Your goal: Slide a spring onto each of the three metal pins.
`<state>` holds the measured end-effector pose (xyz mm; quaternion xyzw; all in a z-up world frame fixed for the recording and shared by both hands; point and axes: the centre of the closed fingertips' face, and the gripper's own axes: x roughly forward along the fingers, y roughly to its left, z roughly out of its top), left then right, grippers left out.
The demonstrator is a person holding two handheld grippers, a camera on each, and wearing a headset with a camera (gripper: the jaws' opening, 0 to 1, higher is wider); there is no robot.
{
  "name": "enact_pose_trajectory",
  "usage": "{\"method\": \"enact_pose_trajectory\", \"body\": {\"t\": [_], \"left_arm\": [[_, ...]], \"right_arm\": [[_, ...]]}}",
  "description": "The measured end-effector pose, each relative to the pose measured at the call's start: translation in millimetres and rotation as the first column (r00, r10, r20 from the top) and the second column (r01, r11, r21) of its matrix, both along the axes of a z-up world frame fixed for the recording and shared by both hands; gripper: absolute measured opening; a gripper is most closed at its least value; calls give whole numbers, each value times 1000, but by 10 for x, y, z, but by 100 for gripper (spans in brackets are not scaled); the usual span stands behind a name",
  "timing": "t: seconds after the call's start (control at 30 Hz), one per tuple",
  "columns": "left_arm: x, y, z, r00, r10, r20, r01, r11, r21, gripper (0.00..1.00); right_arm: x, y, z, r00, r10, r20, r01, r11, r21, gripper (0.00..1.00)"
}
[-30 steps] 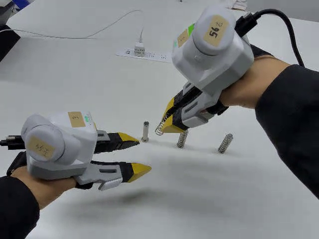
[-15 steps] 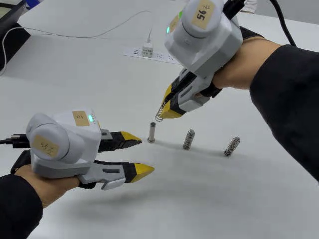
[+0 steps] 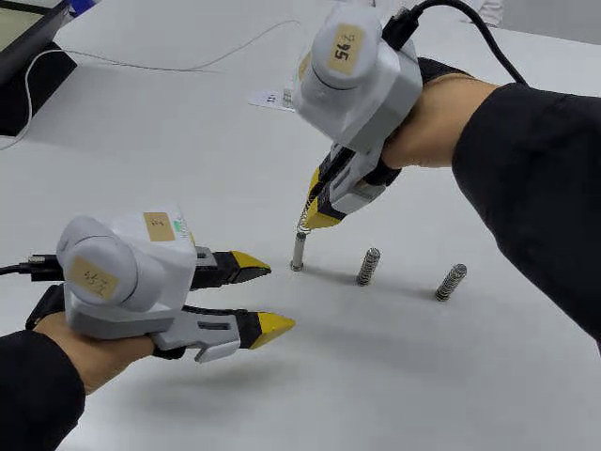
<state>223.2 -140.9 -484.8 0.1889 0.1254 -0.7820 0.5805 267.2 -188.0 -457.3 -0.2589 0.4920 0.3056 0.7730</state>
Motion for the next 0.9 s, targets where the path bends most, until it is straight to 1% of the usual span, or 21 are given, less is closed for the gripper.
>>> {"method": "enact_pose_trajectory", "body": {"t": [0.2, 0.37, 0.57, 0.83, 0.9], "left_arm": [[-1, 8, -11, 1000, 4, -5, -4, 1000, 2, 38], [13, 23, -23, 1000, 7, -6, -7, 1000, 6, 38], [36, 27, -23, 1000, 12, -9, -12, 1000, 5, 38], [41, 45, -42, 1000, 15, -12, -15, 1000, 8, 38], [45, 50, -44, 1000, 18, -12, -18, 1000, 9, 38]], "right_arm": [[19, -18, -77, 1000, 3, -23, -3, 1000, -14, 12], [38, -42, -106, 999, -6, -33, 6, 1000, -16, 12], [50, -25, -159, 999, -5, -47, 4, 1000, -14, 12], [53, 20, -287, 997, 2, -73, -4, 999, -33, 12], [47, 13, -335, 997, 3, -79, -7, 999, -49, 12]]}}
